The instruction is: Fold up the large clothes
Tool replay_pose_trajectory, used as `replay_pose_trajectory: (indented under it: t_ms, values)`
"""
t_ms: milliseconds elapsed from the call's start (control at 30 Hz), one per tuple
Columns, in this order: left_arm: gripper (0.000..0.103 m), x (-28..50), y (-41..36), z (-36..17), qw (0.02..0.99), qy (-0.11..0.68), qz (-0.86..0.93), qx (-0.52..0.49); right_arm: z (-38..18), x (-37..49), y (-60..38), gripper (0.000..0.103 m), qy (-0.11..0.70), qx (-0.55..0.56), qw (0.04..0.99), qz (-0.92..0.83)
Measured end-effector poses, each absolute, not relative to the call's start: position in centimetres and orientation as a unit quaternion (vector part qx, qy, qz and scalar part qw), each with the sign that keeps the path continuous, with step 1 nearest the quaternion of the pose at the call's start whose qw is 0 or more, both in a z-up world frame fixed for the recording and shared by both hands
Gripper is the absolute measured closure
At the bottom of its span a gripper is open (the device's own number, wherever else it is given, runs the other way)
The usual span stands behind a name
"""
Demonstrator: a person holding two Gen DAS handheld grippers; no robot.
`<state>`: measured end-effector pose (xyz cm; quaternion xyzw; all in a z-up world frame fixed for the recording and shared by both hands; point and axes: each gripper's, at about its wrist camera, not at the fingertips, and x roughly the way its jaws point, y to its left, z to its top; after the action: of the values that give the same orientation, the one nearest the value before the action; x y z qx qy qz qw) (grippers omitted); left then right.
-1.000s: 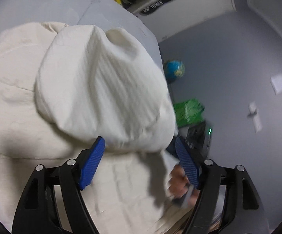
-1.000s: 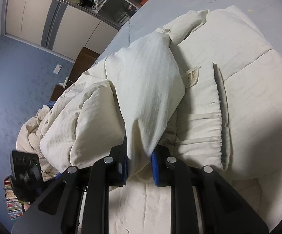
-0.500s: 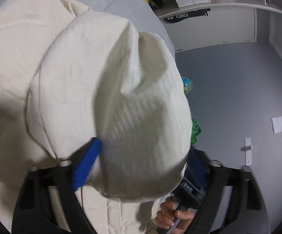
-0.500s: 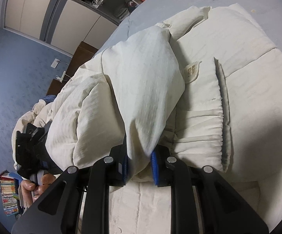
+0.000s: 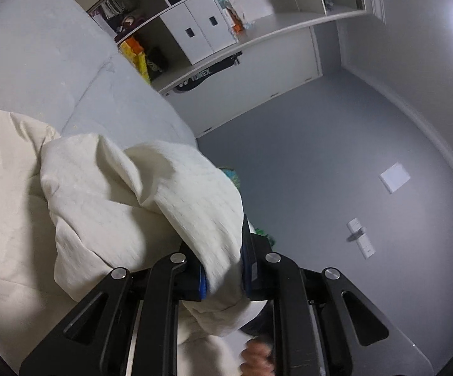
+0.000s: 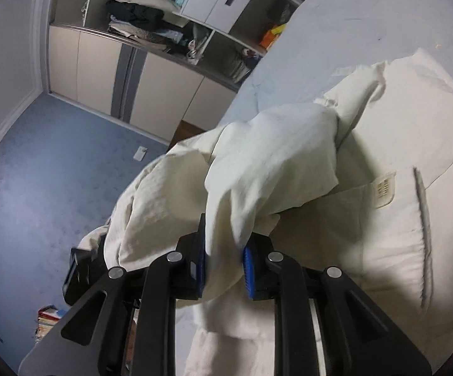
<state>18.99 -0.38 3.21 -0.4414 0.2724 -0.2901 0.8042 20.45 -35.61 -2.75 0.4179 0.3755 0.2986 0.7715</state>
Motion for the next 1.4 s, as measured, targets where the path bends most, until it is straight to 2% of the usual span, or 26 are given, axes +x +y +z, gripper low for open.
replay_pose_trajectory:
  t_ms: [267,433,567,800,867,933,1100,1133,1167,1200,1267,1300,1367,1400]
  values:
    - [0.087,16.2,-2.4,-4.4,0.818,0.407,-0.206,-0.351,-7.0,21.1,-35.3,0.087,0.46,0.351,0.779,0.243]
    - [0.087,14.4,-2.7,-4.0,0.819,0.432,-0.197,-0.321,-6.7,20.6,-35.8,0.086,0.505,0.335,0.76,0.236]
    - [0.086,14.6,-2.6,-3.2,0.819,0.433,-0.201,-0.32,-5.8,19.2,-37.8,0.077,0.544,0.36,0.732,0.196]
    - [0.085,14.5,-2.8,-2.1,0.822,0.424,-0.199,-0.325,0.7,16.6,-37.6,0.077,0.468,0.265,0.821,0.191]
    - [0.084,14.0,-2.7,-2.2,0.819,0.426,-0.197,-0.33,1.2,16.6,-36.3,0.072,0.461,0.252,0.823,0.214]
    - [0.084,13.8,-2.6,-2.1,0.819,0.426,-0.198,-0.331,1.3,16.7,-34.4,0.054,0.465,0.236,0.821,0.232]
    - [0.082,13.6,-2.2,-2.1,0.818,0.428,-0.199,-0.329,0.5,17.2,-29.9,0.053,0.474,0.191,0.821,0.256]
    - [0.082,13.6,-2.2,-2.0,0.818,0.428,-0.2,-0.328,0.3,17.3,-28.8,0.055,0.477,0.177,0.822,0.255]
    - [0.081,13.7,-2.2,-1.9,0.818,0.428,-0.2,-0.327,0.1,17.3,-28.2,0.064,0.481,0.163,0.825,0.25]
    - [0.079,13.7,-2.2,-1.9,0.819,0.429,-0.2,-0.325,0.0,17.2,-27.6,0.088,0.482,0.147,0.829,0.243]
    - [0.073,13.5,-1.9,-2.0,0.819,0.433,-0.193,-0.323,0.0,17.0,-27.5,0.094,0.481,0.146,0.831,0.239]
    - [0.062,13.5,-1.5,-2.0,0.819,0.432,-0.189,-0.326,0.2,16.7,-27.8,0.095,0.479,0.147,0.832,0.238]
    - [0.053,13.5,-1.2,-2.0,0.82,0.43,-0.178,-0.333,0.9,15.8,-28.4,0.095,0.475,0.145,0.835,0.236]
    - [0.053,13.5,-1.1,-2.1,0.819,0.433,-0.177,-0.332,1.0,15.3,-28.7,0.095,0.475,0.142,0.836,0.234]
